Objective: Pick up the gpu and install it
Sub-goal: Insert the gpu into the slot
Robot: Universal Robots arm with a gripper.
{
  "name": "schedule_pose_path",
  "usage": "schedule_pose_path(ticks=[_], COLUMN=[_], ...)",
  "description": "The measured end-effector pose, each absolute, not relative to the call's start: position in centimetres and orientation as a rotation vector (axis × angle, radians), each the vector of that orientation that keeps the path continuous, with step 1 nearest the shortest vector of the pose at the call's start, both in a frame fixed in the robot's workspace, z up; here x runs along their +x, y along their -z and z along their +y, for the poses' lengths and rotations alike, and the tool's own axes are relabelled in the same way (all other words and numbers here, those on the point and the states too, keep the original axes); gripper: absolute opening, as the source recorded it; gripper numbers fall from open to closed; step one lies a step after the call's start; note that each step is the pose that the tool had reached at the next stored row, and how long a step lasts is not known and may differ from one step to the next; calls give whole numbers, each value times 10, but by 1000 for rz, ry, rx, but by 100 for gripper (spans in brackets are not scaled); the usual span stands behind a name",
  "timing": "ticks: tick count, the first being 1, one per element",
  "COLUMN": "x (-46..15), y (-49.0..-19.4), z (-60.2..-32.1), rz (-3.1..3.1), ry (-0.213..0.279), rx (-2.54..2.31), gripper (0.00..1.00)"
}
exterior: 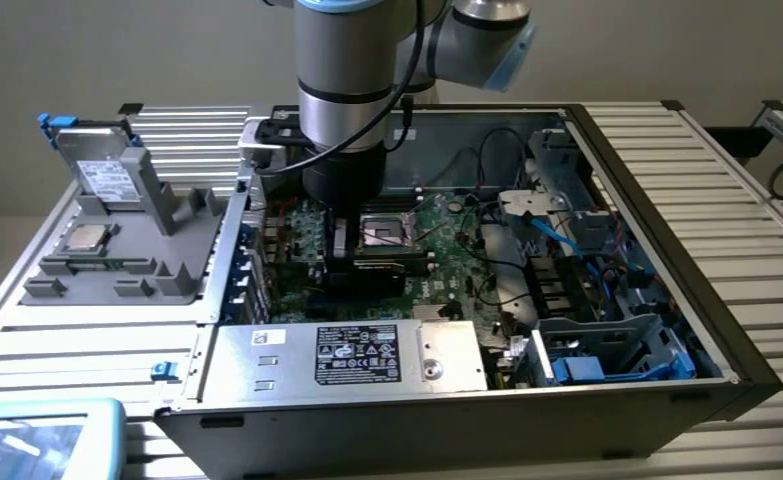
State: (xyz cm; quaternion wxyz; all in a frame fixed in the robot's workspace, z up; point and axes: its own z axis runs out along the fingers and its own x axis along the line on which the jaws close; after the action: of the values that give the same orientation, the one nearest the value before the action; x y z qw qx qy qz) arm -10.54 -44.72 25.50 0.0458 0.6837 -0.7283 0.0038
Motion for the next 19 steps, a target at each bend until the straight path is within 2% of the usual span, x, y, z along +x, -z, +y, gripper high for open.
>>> schedule_pose_path(ticks=[8, 9, 10, 11, 14, 15, 18, 19], x=[-105, -105, -105, -105, -105, -105, -105, -105], y=[-254, -255, -255, -255, -255, -255, -255, -255], z=[-447, -447, -447, -447, -447, -447, -447, -447], rz=[-2224, -2224, -2223, -2224, -2224, -2224, -2224, -2224], ry=[-11, -11, -12, -12, -12, -12, -12, -12], rx=[2089, 2089, 2088, 2088, 2088, 2088, 2088, 2088], gripper=[29, 35, 35, 47, 53, 64, 70, 76])
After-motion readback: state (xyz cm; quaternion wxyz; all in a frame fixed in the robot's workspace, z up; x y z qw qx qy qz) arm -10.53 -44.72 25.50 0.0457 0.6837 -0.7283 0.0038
